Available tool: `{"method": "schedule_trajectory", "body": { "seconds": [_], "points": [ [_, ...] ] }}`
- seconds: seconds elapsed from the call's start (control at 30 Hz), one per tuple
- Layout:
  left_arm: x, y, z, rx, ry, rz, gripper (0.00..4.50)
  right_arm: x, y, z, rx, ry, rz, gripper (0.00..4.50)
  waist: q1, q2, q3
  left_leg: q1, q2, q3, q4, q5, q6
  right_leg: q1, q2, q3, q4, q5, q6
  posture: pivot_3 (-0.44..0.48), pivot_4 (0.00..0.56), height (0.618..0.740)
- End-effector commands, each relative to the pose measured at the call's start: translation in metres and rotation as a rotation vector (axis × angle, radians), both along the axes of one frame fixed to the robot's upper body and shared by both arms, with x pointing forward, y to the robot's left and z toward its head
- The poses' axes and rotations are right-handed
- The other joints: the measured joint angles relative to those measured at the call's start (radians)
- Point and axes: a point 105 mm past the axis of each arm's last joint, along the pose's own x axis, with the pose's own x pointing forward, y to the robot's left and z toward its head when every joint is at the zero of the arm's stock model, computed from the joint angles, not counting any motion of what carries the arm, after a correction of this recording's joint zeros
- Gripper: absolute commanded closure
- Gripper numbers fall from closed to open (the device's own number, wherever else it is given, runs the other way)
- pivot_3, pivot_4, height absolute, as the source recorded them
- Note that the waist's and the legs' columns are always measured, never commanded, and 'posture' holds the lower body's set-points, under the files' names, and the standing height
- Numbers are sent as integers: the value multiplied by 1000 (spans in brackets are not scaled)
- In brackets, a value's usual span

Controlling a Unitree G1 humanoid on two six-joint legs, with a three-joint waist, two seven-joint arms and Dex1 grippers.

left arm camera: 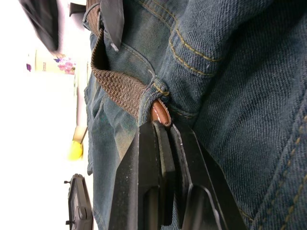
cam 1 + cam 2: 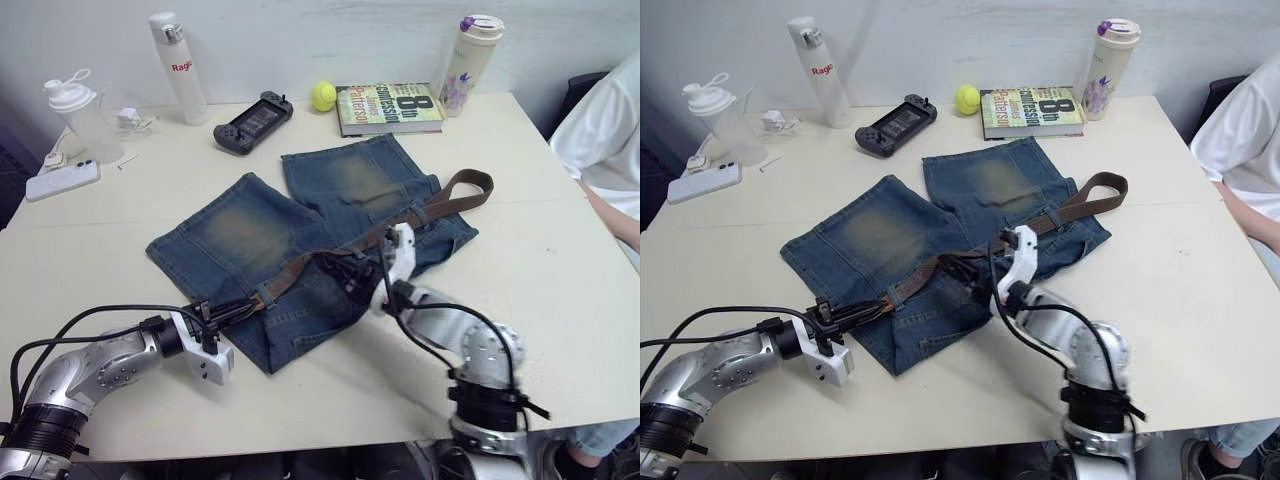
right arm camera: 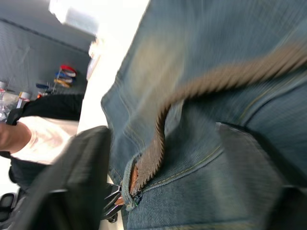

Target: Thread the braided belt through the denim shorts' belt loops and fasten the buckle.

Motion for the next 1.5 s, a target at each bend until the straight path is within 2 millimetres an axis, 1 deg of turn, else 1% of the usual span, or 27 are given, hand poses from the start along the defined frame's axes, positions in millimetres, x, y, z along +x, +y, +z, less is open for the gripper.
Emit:
{"method": "schedule_trajectory", "body": {
  "seconds": [0.03, 0.07, 0.1, 0.13, 0.17, 0.23, 0.33, 0.43, 0.5, 0.57, 0.6, 0.7, 0.8, 0.9, 1.0, 1.1, 1.17, 1.2, 1.27, 1.3, 1.37, 1.5],
  "points": [
    [-5, 3, -19, 26, 66, 23, 4500, -4, -39, 30, -297, -281, -26, 757, 2, 0, 0, 0, 0, 1, 0, 0, 1, 0, 0, 0, -2, 0, 0, 0, 150, 740],
    [-4, 2, -19, 24, 66, 23, 4500, 3, -54, 24, -464, -319, -62, 757, 2, 1, 1, 0, 0, 1, 1, -1, 1, 0, 0, 0, -2, 0, 0, 0, 150, 740],
    [-4, 1, -19, 21, 67, 21, 4500, 8, -65, 18, -590, -344, -75, 757, 3, 1, 1, 1, -1, 2, 1, -1, 1, 0, -2, 0, -4, 0, 0, 0, 150, 740],
    [-4, 0, -19, 18, 67, 19, 4500, 11, -74, 12, -698, -363, -68, 757, 3, 0, 0, 1, 0, 3, 1, -1, 1, 0, -1, 0, -6, 0, 0, 0, 150, 740],
    [-4, -1, -19, 16, 67, 17, 4500, 13, -79, 6, -747, -366, -59, 757, 3, 0, 0, 2, 0, 3, 0, -1, 1, 1, -1, -1, -6, 0, 0, 0, 150, 740],
    [-4, -1, -19, 14, 67, 15, 4500, 16, -80, -3, -758, -361, -36, 757, 2, 0, 0, 3, 0, 4, 0, -1, 0, 1, -1, -1, -6, 0, 0, 0, 150, 740],
    [-3, -2, -19, 15, 64, 14, 4500, 13, -69, -16, -775, -363, 36, 757, 7, 0, 1, 3, 1, 4, 1, 0, -1, 1, -1, -3, -4, 0, 0, 0, 150, 740],
    [-1, -2, -17, 13, 57, 16, 4500, 14, -65, -32, -819, -332, 61, 757, 11, 0, 0, 3, 0, 5, 2, 0, -1, 2, -2, -3, -5, 0, 0, 0, 150, 740],
    [-1, -2, -16, 12, 55, 16, 4500, 17, -69, -44, -809, -242, 28, 757, 12, 0, 0, 4, 0, 5, 2, 0, 0, 2, -2, -3, -5, 0, 0, 0, 150, 740],
    [-1, -3, -16, 7, 54, 15, 4500, 22, -73, -56, -822, -177, -2, 1264, 13, -1, 0, 5, 1, 5, 2, 0, 0, 2, -2, -3, -4, 0, 0, 0, 150, 740],
    [-1, -3, -16, 6, 53, 15, 4500, 23, -74, -59, -830, -168, -4, 1587, 13, -1, 0, 5, 1, 5, 2, 0, 0, 2, -2, -3, -4, 0, 0, 0, 150, 740],
    [-2, -3, -17, 7, 53, 16, 4500, 21, -73, -69, -823, -122, 8, 2991, 15, -3, -2, 5, 1, 4, 2, 0, 0, 3, -2, -3, -4, 0, 0, 0, 150, 740],
    [-2, -3, -17, 4, 51, 17, 4500, 20, -72, -74, -818, -104, 15, 4400, 15, -6, -4, 6, 1, 4, 2, -1, 0, 3, -2, -3, -4, 0, 0, 0, 150, 740],
    [-3, -1, -18, 6, 51, 21, 4500, 20, -74, -76, -829, -96, 14, 4456, 16, -8, -6, 6, 1, 4, 2, -1, 0, 3, -2, -3, -4, 0, 0, 0, 150, 740],
    [-9, 8, -20, 19, 60, 28, 4500, 21, -75, -77, -825, -90, 4, 4456, 14, -10, -8, 6, 1, 4, 2, -1, 0, 3, -2, -3, -4, 0, 0, 0, 150, 740],
    [-23, 32, -24, 67, 87, 44, 4500, 21, -75, -77, -822, -88, 2, 4456, 1, -12, -9, 6, 2, 4, 1, -2, -1, 3, -2, -4, -3, 0, 0, 0, 150, 740],
    [-35, 65, -27, 121, 119, 89, 4500, 22, -75, -76, -817, -89, -5, 4456, -7, -12, -9, 7, 3, 4, 0, -2, -2, 3, -2, -6, -3, 0, 0, 0, 150, 740],
    [-40, 76, -26, 139, 127, 101, 4500, 22, -75, -76, -815, -89, -8, 4456, -8, -12, -9, 7, 4, 5, 0, -3, -2, 2, -2, -8, -3, 0, -1, 0, 150, 740],
    [-50, 106, -21, 172, 138, 155, 4500, 24, -75, -74, -811, -93, -15, 4456, -9, -12, -9, 7, 5, 5, 0, -3, -3, 2, -2, -11, -3, 0, -1, 0, 150, 740],
    [-52, 116, -19, 181, 141, 175, 4500, 24, -75, -74, -808, -94, -16, 4456, -9, -13, -8, 7, 6, 5, 0, -4, -3, 2, -2, -13, -3, 0, -1, 0, 150, 740],
    [-67, 152, -22, 276, 172, 244, 4500, 24, -72, -73, -804, -100, -10, 4456, -6, -14, -8, 7, 6, 5, 0, -4, -2, 2, -2, -14, -3, 0, -1, 0, 150, 740],
    [-98, 226, -26, 527, 186, 400, 4500, 24, -67, -71, -796, -110, -3, 4456, -3, -20, -9, 7, 5, 5, 0, -5, -2, 1, -2, -14, -3, 0, -1, 0, 150, 740]
  ]
}}
